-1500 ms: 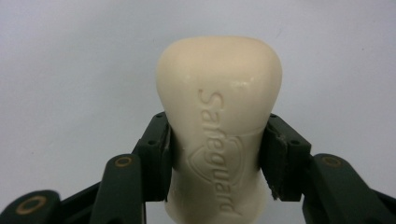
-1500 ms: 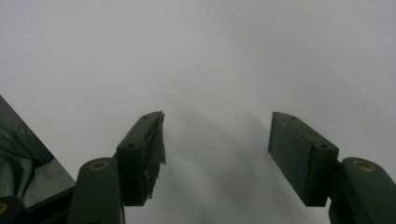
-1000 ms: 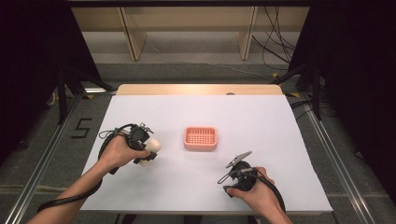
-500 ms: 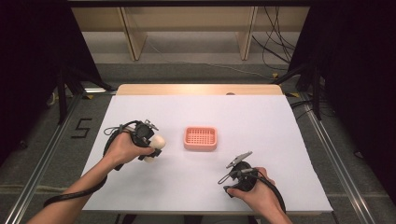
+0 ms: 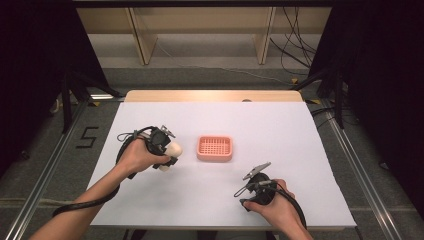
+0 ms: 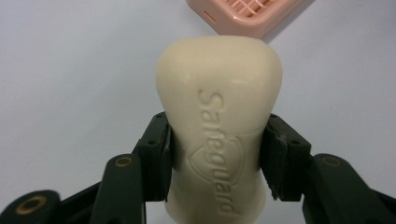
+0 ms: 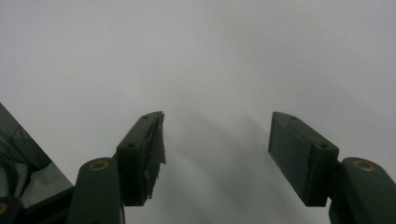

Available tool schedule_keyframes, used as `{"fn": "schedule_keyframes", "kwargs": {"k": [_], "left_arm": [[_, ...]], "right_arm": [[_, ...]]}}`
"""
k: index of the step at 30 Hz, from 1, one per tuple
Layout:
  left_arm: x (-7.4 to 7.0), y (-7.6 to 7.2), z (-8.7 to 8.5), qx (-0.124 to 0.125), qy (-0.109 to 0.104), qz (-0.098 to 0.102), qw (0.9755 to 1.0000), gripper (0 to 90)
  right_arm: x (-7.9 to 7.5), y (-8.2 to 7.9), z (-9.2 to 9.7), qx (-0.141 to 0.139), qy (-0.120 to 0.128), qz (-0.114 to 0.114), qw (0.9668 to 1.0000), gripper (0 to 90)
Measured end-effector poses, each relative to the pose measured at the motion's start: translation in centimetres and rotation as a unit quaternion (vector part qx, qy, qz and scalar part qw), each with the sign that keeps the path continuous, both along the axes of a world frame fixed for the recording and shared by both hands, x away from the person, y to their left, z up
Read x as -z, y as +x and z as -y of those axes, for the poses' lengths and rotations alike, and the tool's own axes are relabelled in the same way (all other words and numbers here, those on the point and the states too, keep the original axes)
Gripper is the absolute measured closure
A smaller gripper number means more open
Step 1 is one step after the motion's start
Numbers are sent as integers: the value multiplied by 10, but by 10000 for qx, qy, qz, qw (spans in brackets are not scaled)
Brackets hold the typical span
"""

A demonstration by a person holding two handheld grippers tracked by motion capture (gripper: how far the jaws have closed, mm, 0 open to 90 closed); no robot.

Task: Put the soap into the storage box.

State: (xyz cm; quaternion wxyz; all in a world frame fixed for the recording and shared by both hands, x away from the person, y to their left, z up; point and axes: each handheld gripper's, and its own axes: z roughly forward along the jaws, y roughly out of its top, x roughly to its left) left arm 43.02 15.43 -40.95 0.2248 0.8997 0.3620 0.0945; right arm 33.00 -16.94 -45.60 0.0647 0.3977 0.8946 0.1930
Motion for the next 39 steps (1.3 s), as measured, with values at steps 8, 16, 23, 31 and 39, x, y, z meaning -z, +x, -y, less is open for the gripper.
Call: {"fn": "schedule_keyframes", "kwargs": {"k": [8,16,23,31,39], "left_arm": [[-2,4,3,54,-1,24,10000,492],[-3,7,7,122,0,90,9999,492],[-5,11,10,170,-15,96,9998,492],[-8,17,14,314,80,151,9994,492],[-8,19,18,283,17,137,9995,492]], "right_arm": [[-1,-2,0,116,38,-68,9999,365],[-2,-4,2,187,44,-46,9998,365],[-2,-4,4,196,68,-44,9998,364],[-2,-5,6,215,72,-32,9997,363],[-3,-6,7,235,81,-36,9997,362]]}}
